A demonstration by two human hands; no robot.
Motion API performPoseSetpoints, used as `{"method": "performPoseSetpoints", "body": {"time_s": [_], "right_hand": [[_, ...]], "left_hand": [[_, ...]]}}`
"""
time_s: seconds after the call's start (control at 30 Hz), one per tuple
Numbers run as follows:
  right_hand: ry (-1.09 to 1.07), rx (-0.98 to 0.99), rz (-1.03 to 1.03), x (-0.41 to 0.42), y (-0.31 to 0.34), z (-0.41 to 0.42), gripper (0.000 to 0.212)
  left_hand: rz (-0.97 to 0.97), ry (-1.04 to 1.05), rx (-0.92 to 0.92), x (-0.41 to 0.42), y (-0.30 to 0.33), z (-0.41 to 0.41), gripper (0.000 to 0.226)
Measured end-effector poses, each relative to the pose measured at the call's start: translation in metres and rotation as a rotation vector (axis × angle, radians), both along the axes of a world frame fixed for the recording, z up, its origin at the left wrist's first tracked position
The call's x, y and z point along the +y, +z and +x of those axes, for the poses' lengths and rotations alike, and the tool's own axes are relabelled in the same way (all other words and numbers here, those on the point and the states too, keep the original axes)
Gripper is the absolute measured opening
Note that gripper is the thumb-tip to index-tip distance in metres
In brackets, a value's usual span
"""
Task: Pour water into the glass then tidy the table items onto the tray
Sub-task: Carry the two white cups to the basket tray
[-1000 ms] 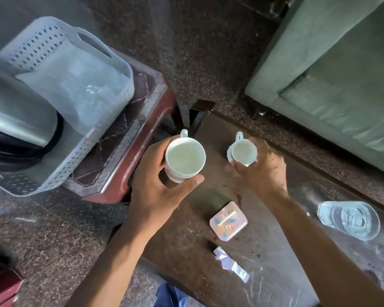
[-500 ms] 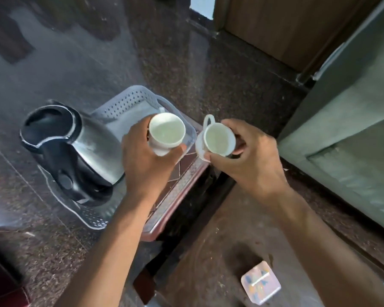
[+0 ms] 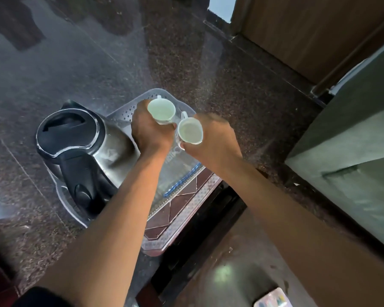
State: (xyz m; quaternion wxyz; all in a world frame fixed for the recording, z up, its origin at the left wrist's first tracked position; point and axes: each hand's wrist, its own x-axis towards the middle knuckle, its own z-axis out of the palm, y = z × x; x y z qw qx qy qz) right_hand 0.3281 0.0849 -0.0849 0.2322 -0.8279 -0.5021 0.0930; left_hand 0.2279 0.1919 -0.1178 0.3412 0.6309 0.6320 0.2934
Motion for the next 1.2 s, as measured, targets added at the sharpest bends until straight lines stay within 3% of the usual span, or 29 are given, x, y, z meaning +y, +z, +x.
{"method": "performPoseSetpoints", "body": {"time_s": [0.3,1.03,1.2], "right_hand": [[0.054,-0.176,-0.116,0.028,-0.019,-0.006,0.052],[0.020,-0.236,-0.144,0.026,-0.031,-0.021,0.048],[0.006,-0.269,-0.148,0.022,-0.037,-0.023,0.054]], "left_hand": [[-0.037,0.065,-0.006,0.002,-0.004,0.003,0.068],[-0.084,-0.076,0.097,0.013,-0.030,0.007,0.075],[0.010,-0.058,0.071,0.011,-0.035,-0.001,0.057]]}}
